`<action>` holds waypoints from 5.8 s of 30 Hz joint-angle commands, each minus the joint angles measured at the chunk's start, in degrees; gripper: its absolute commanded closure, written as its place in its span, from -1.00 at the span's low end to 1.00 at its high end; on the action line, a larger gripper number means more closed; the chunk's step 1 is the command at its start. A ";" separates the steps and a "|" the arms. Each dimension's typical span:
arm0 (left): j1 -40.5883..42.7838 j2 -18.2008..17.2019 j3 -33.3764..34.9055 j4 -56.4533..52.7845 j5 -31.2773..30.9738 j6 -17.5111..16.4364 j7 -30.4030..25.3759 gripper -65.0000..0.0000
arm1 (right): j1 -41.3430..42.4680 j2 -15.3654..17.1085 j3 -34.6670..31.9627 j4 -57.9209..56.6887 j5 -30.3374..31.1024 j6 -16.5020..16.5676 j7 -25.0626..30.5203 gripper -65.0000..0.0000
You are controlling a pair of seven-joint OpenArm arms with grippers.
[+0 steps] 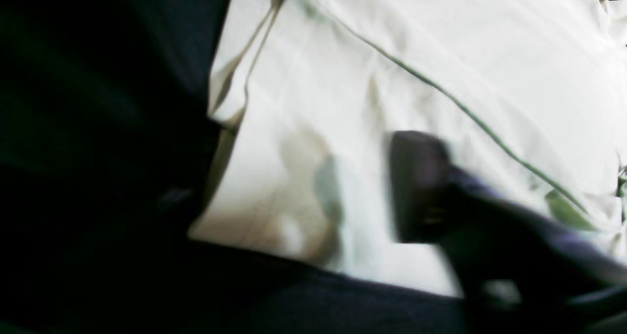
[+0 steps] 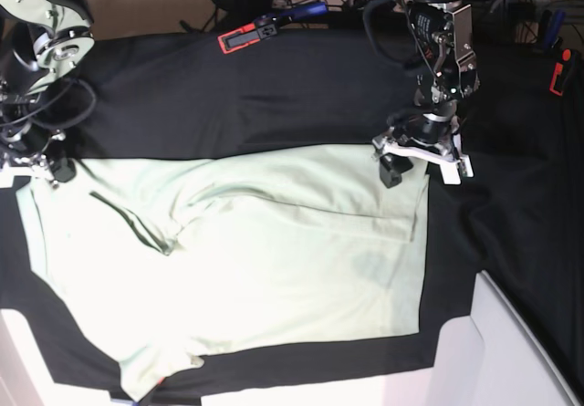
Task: Fold the T-shirt properly
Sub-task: 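Lower the left gripper and grasp the folded shirt edge, then drag the shirt toward the arm bases with both grippers, then release the shirt and move both grippers along its side edges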
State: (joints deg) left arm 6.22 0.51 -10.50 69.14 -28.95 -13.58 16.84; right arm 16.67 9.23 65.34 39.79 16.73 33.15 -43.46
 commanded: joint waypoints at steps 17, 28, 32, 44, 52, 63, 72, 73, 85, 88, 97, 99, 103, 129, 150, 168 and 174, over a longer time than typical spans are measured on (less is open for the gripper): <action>4.99 -0.29 -0.09 4.31 -0.63 -0.53 -0.88 1.00 | 0.08 2.15 -0.07 0.96 0.54 0.57 -3.35 1.00; 13.52 -0.38 -0.09 11.69 -0.37 -0.44 -0.88 1.00 | -2.20 3.12 0.02 1.31 0.63 1.10 -5.20 1.00; 15.10 -0.38 -0.18 12.04 -0.28 -0.44 -1.15 1.00 | -3.61 3.12 -0.07 6.50 0.63 4.79 -8.71 1.00; 22.66 -0.47 -5.45 19.78 -0.19 -0.44 -0.88 1.00 | -7.92 2.94 -0.07 14.06 0.63 5.32 -13.72 1.00; 27.14 -0.38 -5.45 21.01 -0.37 -0.44 -1.32 1.00 | -10.20 2.59 0.29 14.06 0.63 5.49 -15.13 1.00; 29.08 1.46 -5.63 20.48 -0.54 -0.44 -1.41 1.00 | -11.87 1.45 0.29 14.06 0.63 6.85 -14.96 1.00; 29.43 3.75 -10.64 20.31 -0.11 -0.53 -1.41 1.00 | -12.67 1.27 0.29 14.06 0.63 6.85 -15.04 1.00; 29.69 3.66 -10.64 20.31 -0.11 -0.53 -1.41 1.00 | -12.67 1.27 0.29 14.06 0.63 6.85 -15.13 1.00; 29.34 3.84 -10.11 15.65 -0.11 -0.53 -1.41 1.00 | -15.22 -0.84 0.37 14.06 0.63 6.85 -15.13 1.00; 28.90 3.75 -10.38 16.00 -0.11 -0.53 -1.41 1.00 | -16.80 -1.54 0.46 16.43 0.63 6.85 -15.22 1.00; 26.79 3.57 -10.64 15.73 -0.11 -0.53 -1.41 1.00 | -18.82 -7.43 0.46 30.85 0.63 6.85 -20.05 1.00; 26.70 3.57 -10.64 15.65 -0.11 -0.53 -1.41 1.00 | -19.00 -8.05 0.55 31.99 0.63 6.02 -20.32 1.00; 26.88 2.61 -10.73 15.82 -0.11 -0.53 -1.41 1.00 | -19.79 -8.93 0.55 32.34 0.63 5.84 -20.32 1.00; 28.20 -2.05 -16.00 20.75 -0.63 -0.53 -1.06 -0.51 | -20.23 -11.04 0.64 43.51 0.72 6.19 -20.32 -0.07; 17.12 -8.12 -14.07 26.02 21.35 -0.53 -0.18 -0.51 | -1.24 9.53 -37.52 18.45 0.37 5.84 -4.23 -0.08; 3.32 -7.68 -14.16 19.25 22.58 -0.79 10.90 -0.50 | 15.99 15.42 -52.73 -15.22 0.37 0.30 22.76 -0.08; -3.10 -7.94 -14.60 9.05 23.10 -0.79 10.98 -0.50 | 17.05 16.57 -53.17 -18.74 0.28 0.22 25.84 -0.08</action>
State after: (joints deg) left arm 3.44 -6.39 -24.84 77.23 -5.48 -14.85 28.97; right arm 31.79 24.91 12.21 20.32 16.34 32.88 -18.65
